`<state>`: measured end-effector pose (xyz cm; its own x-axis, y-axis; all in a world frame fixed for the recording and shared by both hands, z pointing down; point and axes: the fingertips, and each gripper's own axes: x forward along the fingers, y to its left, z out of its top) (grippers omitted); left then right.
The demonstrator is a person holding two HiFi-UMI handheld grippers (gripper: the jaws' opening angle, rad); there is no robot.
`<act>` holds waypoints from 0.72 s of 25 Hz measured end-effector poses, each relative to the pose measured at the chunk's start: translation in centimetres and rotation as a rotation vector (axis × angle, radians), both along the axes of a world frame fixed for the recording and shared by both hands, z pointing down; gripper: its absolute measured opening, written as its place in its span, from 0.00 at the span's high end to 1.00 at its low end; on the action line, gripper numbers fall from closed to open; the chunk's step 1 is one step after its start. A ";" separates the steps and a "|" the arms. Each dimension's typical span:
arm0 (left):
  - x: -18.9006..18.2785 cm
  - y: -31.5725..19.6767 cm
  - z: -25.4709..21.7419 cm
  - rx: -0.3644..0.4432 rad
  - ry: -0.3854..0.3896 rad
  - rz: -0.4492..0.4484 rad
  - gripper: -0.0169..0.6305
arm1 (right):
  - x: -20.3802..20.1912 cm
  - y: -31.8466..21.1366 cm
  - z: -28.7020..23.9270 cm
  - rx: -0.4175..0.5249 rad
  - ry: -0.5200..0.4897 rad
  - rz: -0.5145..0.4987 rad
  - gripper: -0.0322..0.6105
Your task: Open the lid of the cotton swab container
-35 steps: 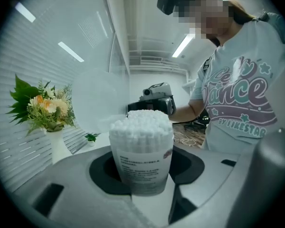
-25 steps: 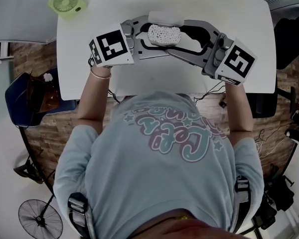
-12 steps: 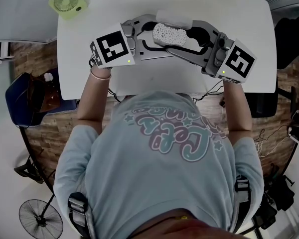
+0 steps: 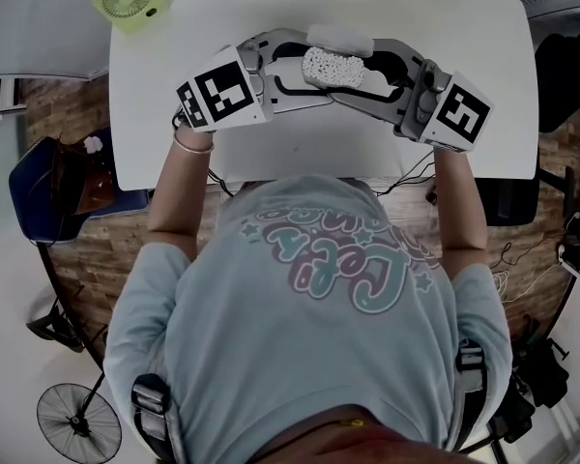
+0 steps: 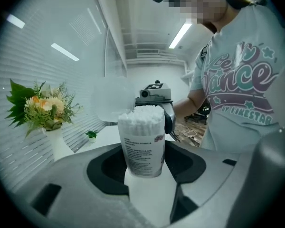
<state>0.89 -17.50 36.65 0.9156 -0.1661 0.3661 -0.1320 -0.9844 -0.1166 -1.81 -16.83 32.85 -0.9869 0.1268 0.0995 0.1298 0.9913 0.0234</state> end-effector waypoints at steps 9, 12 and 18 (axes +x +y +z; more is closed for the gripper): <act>0.2 -0.9 7.4 -0.064 -0.119 -0.018 0.63 | 0.0 -0.9 7.1 -0.019 0.078 -0.007 0.65; 0.3 -1.2 9.8 -0.097 -0.139 -0.032 0.63 | 0.1 -1.4 9.5 -0.057 0.103 -0.001 0.65; 0.2 -2.0 13.2 -0.113 -0.183 -0.061 0.62 | -0.3 -2.2 12.8 -0.058 0.182 0.013 0.65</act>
<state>1.07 -19.52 49.80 0.8217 -0.1675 0.5448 -0.1784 -0.9834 -0.0333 -2.06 -19.00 45.64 -0.9550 0.1249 0.2692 0.1138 0.9919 -0.0567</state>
